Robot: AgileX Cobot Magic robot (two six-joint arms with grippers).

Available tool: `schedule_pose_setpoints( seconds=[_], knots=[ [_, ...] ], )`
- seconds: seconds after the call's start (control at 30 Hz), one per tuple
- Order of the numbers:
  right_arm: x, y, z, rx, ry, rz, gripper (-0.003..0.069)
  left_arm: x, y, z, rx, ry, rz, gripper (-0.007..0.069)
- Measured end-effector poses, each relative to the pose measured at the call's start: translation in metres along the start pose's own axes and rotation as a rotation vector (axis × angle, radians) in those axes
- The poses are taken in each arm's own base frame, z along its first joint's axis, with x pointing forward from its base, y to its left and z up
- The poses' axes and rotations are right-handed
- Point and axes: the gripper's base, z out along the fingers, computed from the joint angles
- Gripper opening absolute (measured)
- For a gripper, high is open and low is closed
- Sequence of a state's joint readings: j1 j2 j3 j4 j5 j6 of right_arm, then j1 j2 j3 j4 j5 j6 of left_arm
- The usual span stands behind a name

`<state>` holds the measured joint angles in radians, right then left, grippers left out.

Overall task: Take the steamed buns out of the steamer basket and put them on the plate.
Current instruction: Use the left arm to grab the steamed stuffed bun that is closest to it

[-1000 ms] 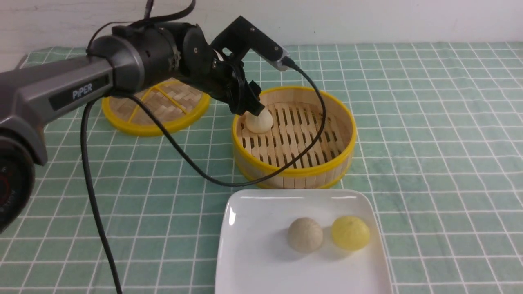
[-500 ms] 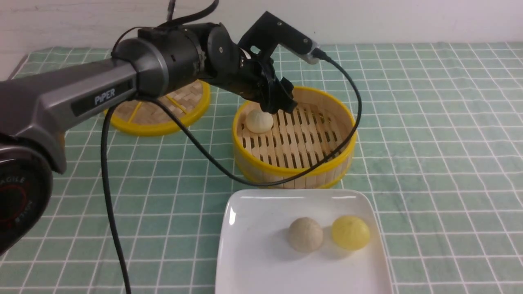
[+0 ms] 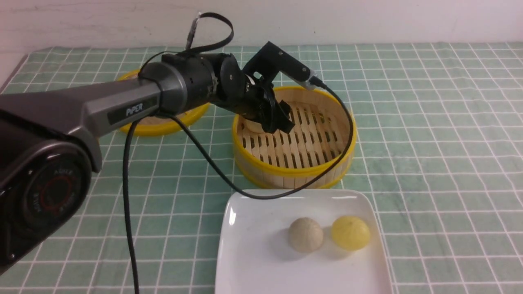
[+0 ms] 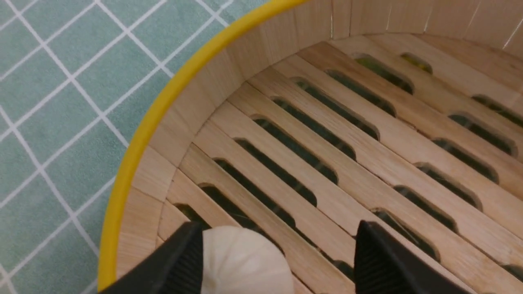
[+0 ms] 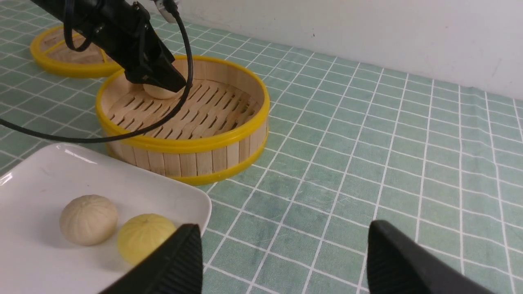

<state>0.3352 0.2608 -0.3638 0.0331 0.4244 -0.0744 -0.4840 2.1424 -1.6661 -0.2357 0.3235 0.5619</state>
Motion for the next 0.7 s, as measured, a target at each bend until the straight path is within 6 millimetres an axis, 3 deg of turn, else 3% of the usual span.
schedule_pose_setpoints(
  seconds=[0.47,0.57,0.63,0.67,0.7],
  knots=[
    [0.0003,0.0,0.0,0.0,0.003,0.0,0.0526,0.0029,0.0005,0.0004,-0.006,0.029,0.006,0.0478],
    [0.0003,0.0001,0.0,-0.001,0.003,0.001,0.0526,0.003,0.0005,0.0004,-0.006,0.03,-0.001,0.0423],
    [0.0003,0.0001,0.0,-0.001,0.003,0.001,0.0526,0.004,0.0,0.0007,0.0,0.041,-0.002,0.0323],
    [0.0003,0.0001,0.0,-0.001,0.003,0.001,0.0526,0.0044,-0.0002,0.001,0.001,0.043,-0.002,0.0313],
    [0.0003,0.0001,0.0,-0.001,0.003,0.001,0.0526,0.0057,-0.0009,0.0008,0.009,0.059,-0.001,0.0209]
  ],
)
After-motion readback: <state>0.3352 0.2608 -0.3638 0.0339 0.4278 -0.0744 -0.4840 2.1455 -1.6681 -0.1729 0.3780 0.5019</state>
